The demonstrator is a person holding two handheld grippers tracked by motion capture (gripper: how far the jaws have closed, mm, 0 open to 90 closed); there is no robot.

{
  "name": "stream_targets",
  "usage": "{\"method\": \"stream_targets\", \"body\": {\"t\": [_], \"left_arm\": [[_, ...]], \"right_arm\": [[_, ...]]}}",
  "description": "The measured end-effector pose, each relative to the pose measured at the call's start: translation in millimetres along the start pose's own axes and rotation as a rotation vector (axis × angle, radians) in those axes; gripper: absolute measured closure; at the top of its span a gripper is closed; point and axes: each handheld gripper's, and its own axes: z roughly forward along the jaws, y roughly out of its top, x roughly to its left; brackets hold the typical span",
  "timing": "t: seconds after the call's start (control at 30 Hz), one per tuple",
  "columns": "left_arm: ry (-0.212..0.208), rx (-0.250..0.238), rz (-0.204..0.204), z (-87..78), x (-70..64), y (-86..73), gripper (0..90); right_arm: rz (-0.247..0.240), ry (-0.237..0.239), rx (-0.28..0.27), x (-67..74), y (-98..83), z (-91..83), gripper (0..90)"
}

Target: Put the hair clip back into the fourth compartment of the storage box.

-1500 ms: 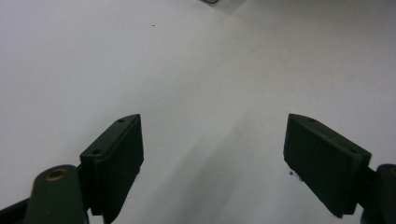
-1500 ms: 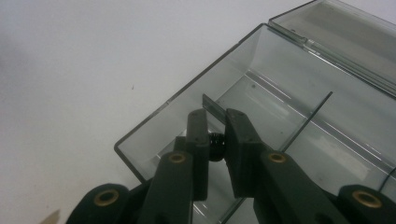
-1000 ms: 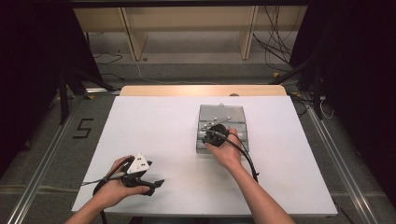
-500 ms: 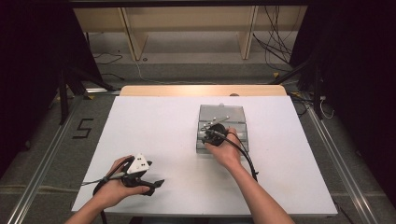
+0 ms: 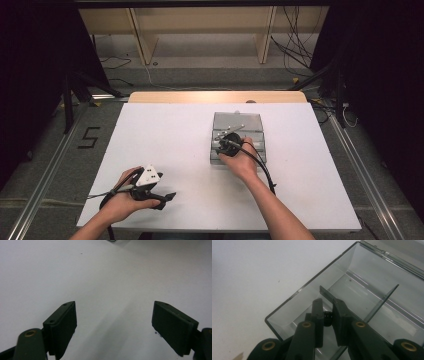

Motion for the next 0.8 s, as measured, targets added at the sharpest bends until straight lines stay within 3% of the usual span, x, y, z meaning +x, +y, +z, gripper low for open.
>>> {"method": "stream_targets", "body": {"t": [0.8], "left_arm": [[-0.001,0.001,0.000,0.4,-0.1,0.2,20.0]], "right_arm": [[0.011,0.002,-0.015,-2.8,-0.1,-4.8,73.3]]}}
